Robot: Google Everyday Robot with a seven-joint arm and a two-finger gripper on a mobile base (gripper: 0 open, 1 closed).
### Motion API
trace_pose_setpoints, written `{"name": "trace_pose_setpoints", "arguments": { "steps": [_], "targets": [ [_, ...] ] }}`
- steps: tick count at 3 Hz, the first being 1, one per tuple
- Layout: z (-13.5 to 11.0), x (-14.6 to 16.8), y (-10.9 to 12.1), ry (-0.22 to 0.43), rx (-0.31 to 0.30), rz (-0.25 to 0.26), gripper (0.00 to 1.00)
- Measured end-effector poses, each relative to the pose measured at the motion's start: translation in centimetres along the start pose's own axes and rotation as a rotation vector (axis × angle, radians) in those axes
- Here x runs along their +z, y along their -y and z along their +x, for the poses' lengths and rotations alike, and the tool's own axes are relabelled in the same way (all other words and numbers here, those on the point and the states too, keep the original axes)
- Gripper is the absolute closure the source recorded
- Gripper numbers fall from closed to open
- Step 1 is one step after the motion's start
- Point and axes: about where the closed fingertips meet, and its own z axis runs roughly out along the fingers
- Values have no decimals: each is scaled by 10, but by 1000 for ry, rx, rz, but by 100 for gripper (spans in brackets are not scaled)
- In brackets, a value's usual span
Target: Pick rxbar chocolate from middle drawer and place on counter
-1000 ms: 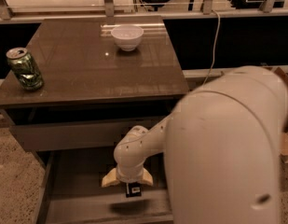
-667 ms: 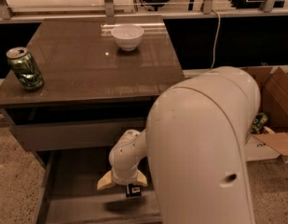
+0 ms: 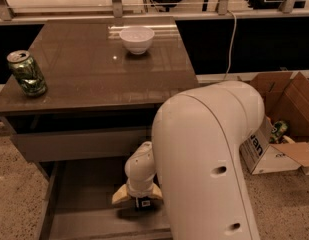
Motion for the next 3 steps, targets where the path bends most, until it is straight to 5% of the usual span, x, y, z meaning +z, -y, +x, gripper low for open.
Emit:
{"name": "trace_pose_setpoints", "arguments": {
  "steps": [1, 3],
  "targets": [
    [0, 23, 13, -22, -28, 57, 2],
    [-2, 45, 15, -35, -45, 154, 56]
  ]
}}
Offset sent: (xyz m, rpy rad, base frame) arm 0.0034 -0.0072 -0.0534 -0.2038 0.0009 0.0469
